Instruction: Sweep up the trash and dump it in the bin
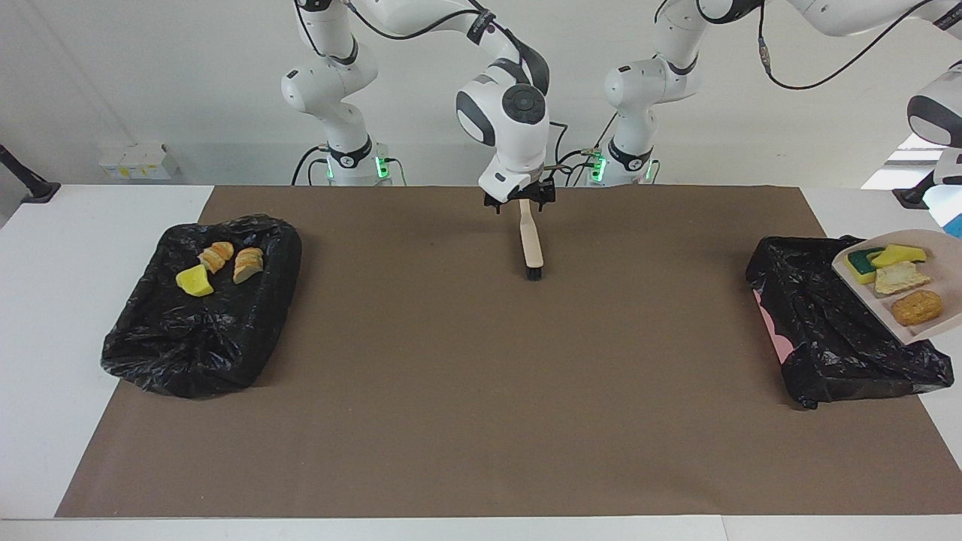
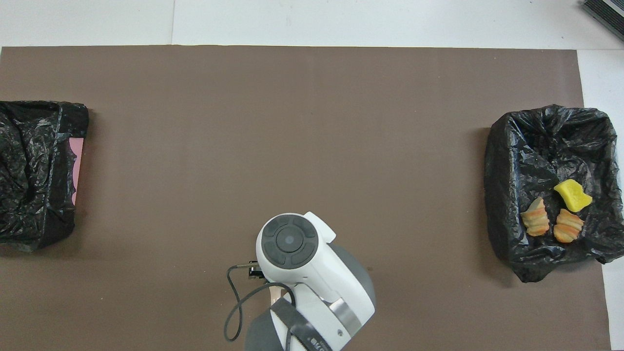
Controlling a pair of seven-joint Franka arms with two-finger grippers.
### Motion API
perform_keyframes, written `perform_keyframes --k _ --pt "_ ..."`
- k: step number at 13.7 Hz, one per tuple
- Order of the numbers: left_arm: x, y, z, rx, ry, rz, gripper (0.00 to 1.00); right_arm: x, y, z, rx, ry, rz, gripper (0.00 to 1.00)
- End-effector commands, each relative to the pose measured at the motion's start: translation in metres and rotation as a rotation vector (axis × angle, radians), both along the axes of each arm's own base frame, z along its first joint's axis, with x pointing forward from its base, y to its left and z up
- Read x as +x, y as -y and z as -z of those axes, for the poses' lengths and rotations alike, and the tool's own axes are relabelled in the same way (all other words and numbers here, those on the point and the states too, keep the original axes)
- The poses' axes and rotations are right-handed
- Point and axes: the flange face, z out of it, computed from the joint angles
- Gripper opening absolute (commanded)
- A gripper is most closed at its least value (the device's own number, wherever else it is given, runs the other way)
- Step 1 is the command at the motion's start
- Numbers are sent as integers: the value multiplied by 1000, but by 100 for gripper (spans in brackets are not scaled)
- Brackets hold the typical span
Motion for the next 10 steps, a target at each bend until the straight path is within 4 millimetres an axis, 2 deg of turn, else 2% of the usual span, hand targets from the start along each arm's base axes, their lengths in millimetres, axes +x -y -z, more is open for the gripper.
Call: perform_keyframes --k 1,3,5,7,10 --pt "-10 4 -18 55 -3 -50 0 29 48 -22 -8 15 -69 100" --pt "-10 15 -31 87 -14 -37 0 48 90 -37 6 34 -91 100" --pt "-8 20 -38 114 -24 -25 0 62 132 -48 11 55 -30 100" --pt "-7 35 -47 103 -18 -28 0 74 184 -55 -1 79 55 100" --pt "-9 87 -31 27 -87 -132 0 81 229 -61 -91 117 98 100"
